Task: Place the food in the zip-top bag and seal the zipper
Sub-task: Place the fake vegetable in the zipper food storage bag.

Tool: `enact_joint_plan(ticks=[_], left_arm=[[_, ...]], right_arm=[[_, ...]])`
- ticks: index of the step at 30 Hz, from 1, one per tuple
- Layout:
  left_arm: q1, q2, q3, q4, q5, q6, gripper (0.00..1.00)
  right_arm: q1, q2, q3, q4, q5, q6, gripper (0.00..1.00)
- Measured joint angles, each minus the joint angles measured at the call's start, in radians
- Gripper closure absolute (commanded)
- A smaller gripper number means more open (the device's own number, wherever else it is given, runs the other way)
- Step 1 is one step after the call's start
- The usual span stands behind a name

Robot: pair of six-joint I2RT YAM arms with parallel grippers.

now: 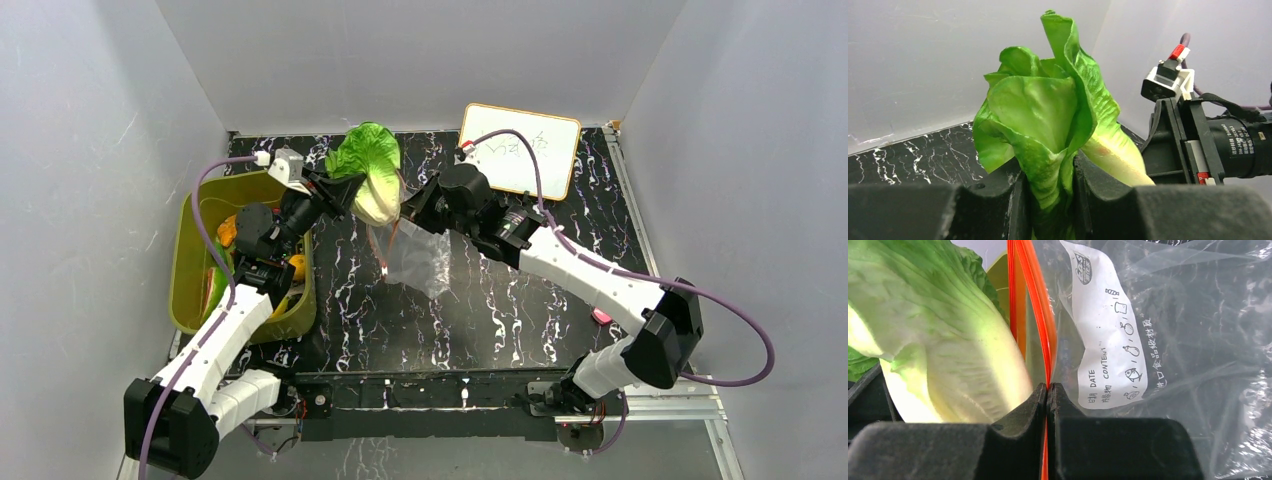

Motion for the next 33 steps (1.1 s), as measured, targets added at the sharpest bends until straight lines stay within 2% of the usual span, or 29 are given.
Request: enact_joint_plan(ticks=[17, 27, 33], left_arm=[[-0.026, 0.0, -0.002, -0.083, -0.123, 0.087, 0.95], [-0.025, 0.001, -0.042, 0.026, -0.169, -0.154, 0.96], [-0.022, -0.017, -0.089, 0.06, -0.219, -0.32, 0.96]], right_arm=[[0.0, -0.033, -0.025, 0.109, -0.002, 0.043, 1.0], [-0.001, -0.013, -0.051, 0.26, -0.035, 0.154, 1.0], [-0.001, -0.013, -0.156, 0.408, -0.036, 0.214, 1.0]])
